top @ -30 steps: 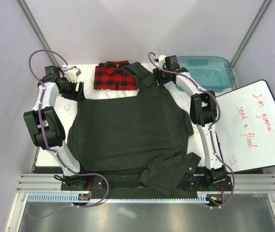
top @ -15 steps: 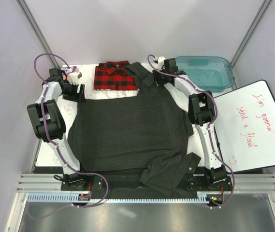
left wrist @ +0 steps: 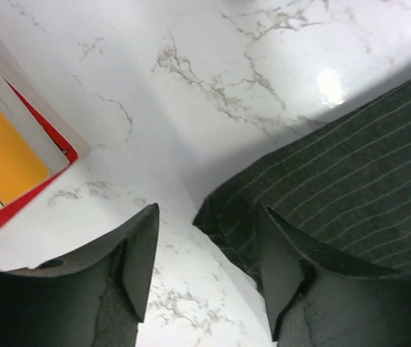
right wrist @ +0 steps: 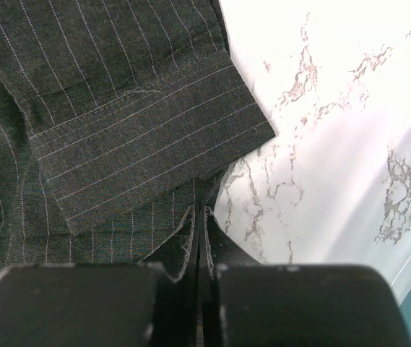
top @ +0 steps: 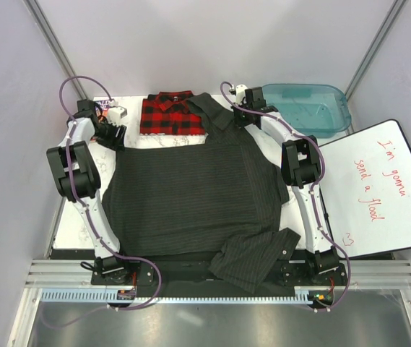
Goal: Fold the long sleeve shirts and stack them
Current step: Fold the shirt
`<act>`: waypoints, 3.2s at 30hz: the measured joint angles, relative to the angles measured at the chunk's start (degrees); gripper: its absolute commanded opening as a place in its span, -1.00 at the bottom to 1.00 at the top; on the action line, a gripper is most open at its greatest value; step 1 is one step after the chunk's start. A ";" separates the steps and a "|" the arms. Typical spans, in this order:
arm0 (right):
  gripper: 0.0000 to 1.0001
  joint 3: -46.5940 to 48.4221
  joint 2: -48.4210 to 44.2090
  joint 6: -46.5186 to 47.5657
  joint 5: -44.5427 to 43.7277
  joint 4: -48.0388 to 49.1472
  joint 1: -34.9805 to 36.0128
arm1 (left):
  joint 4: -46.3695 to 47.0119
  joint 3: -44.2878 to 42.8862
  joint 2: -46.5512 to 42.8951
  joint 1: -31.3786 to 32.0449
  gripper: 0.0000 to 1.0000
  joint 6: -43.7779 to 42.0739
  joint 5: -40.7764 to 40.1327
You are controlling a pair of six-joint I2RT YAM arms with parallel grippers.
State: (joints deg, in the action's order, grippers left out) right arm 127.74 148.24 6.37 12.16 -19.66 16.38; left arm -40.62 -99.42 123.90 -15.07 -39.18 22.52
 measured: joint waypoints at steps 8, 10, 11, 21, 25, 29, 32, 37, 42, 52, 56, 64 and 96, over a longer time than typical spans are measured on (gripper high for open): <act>-1.00 0.00 0.00 0.11 -0.02 0.00 0.00 | -1.07 -2.19 2.49 -1.07 0.08 -2.21 -2.03; -1.00 0.00 0.00 0.11 -0.04 0.02 0.00 | -1.51 -1.79 1.05 -2.49 0.02 -0.92 -0.37; -1.00 0.00 0.00 0.13 -0.04 0.04 0.00 | -1.95 -1.46 -0.02 -3.32 -0.01 -0.22 0.59; -1.00 -0.76 0.00 0.55 -0.17 1.25 0.02 | -10.25 9.97 -10.80 -9.57 -0.35 2.47 7.10; -1.00 -0.83 0.00 0.87 -0.17 1.29 0.04 | -12.22 12.92 -8.81 -8.22 -0.40 4.04 8.11; -1.00 -1.14 -0.07 1.11 -0.17 1.75 0.11 | -12.66 13.75 -8.24 -6.54 -0.49 5.44 8.28; -1.00 -1.51 -0.13 1.33 -0.17 2.23 0.15 | -12.26 13.88 -8.24 -5.20 -0.55 6.01 8.26; -1.00 -1.77 -0.24 1.40 -0.11 2.56 0.17 | -11.39 15.04 -8.24 -2.40 -0.63 6.40 7.63; -1.00 -2.14 -0.42 1.46 -0.07 2.84 0.17 | -9.60 16.94 -8.24 0.00 -0.46 6.91 4.17; -1.00 -2.47 -0.55 1.99 -0.07 3.02 0.22 | -7.72 19.54 -13.94 -5.27 -0.48 8.39 5.16; -1.00 -2.47 -0.55 2.01 -0.07 3.02 0.24 | -7.39 19.58 -16.68 -7.89 -0.49 8.39 6.12; -1.00 -2.47 -0.55 2.23 -0.22 3.02 0.28 | -6.84 19.85 -14.40 -8.26 -0.50 9.84 5.86; -1.00 -2.47 -0.55 2.43 -0.72 2.99 0.37 | -5.57 21.57 -11.72 -2.82 -0.96 9.70 -8.15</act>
State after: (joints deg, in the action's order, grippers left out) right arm 125.27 147.70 8.80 11.44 -16.67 16.75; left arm -46.19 -77.84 112.18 -17.89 -29.47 14.37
